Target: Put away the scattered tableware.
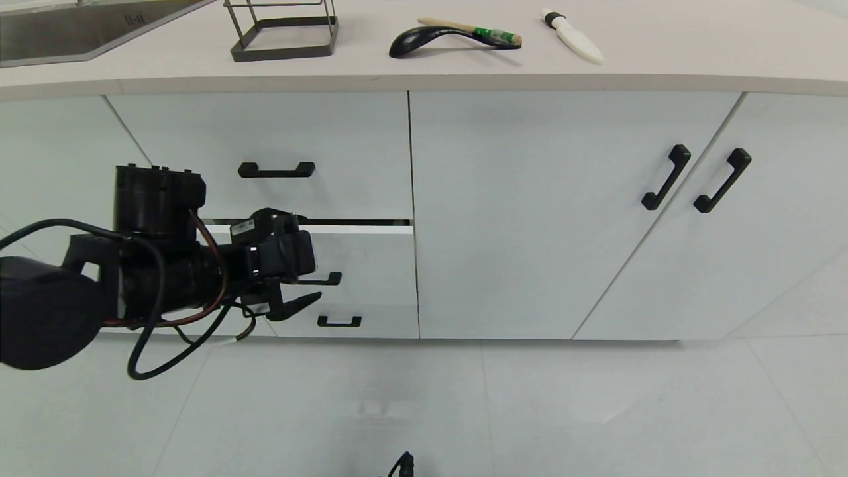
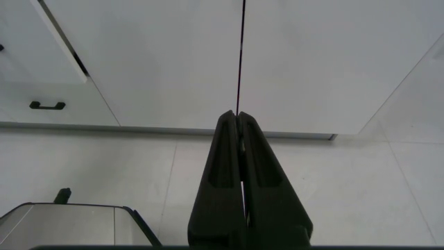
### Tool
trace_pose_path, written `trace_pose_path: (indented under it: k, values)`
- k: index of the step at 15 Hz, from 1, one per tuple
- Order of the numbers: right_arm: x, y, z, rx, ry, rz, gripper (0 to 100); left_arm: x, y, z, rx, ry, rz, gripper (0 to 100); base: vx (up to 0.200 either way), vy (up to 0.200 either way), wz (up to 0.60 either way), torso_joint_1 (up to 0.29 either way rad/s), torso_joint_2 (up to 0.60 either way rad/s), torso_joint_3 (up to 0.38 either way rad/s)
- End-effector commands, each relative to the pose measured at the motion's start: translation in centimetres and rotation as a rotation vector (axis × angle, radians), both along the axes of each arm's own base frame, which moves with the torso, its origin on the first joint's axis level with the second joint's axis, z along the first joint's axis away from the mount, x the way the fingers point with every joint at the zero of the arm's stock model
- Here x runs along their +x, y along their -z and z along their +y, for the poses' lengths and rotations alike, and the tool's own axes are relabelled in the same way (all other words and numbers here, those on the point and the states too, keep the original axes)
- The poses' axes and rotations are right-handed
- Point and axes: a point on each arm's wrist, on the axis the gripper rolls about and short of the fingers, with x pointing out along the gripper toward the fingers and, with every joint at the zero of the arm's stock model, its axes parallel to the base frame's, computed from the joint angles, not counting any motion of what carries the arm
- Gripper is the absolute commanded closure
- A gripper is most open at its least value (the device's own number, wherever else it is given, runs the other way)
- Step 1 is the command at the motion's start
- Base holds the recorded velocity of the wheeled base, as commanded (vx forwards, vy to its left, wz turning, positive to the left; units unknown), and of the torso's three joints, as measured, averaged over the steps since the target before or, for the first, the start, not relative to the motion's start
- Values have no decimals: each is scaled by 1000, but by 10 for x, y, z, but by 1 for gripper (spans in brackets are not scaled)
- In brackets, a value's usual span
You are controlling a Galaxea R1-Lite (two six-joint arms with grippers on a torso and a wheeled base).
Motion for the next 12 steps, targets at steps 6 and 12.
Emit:
trace_pose_path:
  k: [6,12]
  values:
    - [0,0,0,0,0,1,100,57,26,-1,22,-29,45,0,0,0,0,0,0,0]
    - [0,0,0,0,0,1,100,78,36,5,48,-43,28,0,0,0,0,0,0,0]
